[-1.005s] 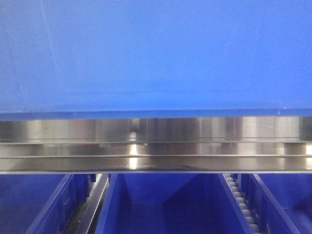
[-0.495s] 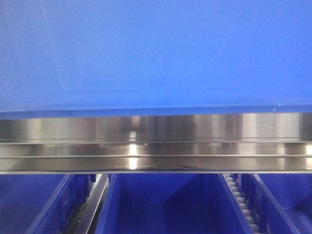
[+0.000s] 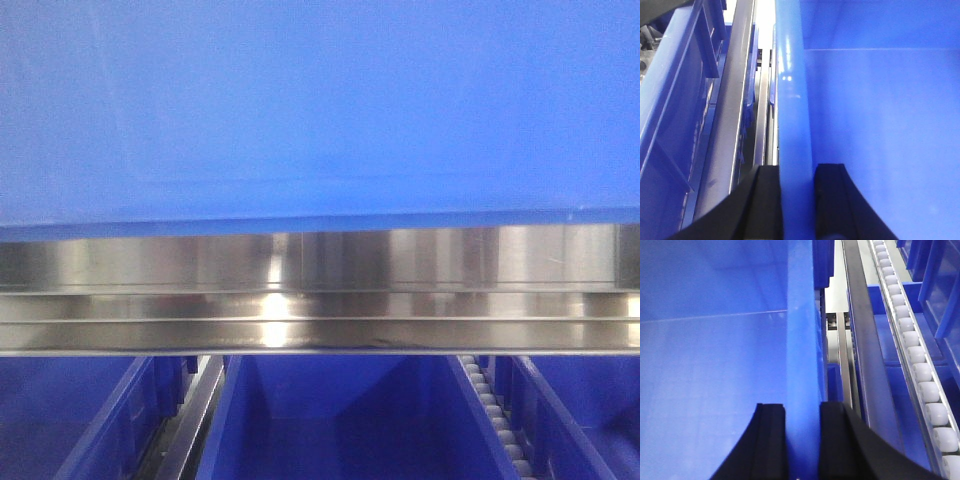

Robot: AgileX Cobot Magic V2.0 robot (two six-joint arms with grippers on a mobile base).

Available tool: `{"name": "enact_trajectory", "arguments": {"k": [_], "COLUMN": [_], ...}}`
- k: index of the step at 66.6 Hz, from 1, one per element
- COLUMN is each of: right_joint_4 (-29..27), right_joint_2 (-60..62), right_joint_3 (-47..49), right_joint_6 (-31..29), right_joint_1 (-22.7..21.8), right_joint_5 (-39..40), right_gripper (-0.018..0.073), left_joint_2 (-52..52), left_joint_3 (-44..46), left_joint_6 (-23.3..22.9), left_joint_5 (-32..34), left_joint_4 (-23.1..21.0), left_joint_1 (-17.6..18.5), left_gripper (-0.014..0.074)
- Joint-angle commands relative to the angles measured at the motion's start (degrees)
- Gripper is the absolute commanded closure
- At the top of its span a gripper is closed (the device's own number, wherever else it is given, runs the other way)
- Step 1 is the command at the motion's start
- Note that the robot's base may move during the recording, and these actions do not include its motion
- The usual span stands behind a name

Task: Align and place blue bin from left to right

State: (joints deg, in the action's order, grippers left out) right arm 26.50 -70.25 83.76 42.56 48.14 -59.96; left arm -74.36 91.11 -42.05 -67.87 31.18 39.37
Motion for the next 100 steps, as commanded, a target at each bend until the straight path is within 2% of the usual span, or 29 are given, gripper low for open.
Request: {"name": "enact_trajectory", "arguments": {"k": [1,100], "right_joint_4": [3.37,3.37], "right_joint_2": [1.25,1.25], "right_joint_3": [0.50,0.50], "right_joint_6": [0.25,0.25], "right_joint_1": [0.01,0.01], "right_joint_5": [3.87,3.87], "right_gripper": [0.0637,0.0637], "left_joint_2": [1.24,1.24], "left_joint_3": [0.57,0.57], "left_joint_6": [-0.17,-0.17], "left_joint_5": [3.04,3.04], "left_joint_4": [2.54,2.54], "left_joint_1": [0.58,0.58], "left_gripper": [0.0707,0.0707]}}
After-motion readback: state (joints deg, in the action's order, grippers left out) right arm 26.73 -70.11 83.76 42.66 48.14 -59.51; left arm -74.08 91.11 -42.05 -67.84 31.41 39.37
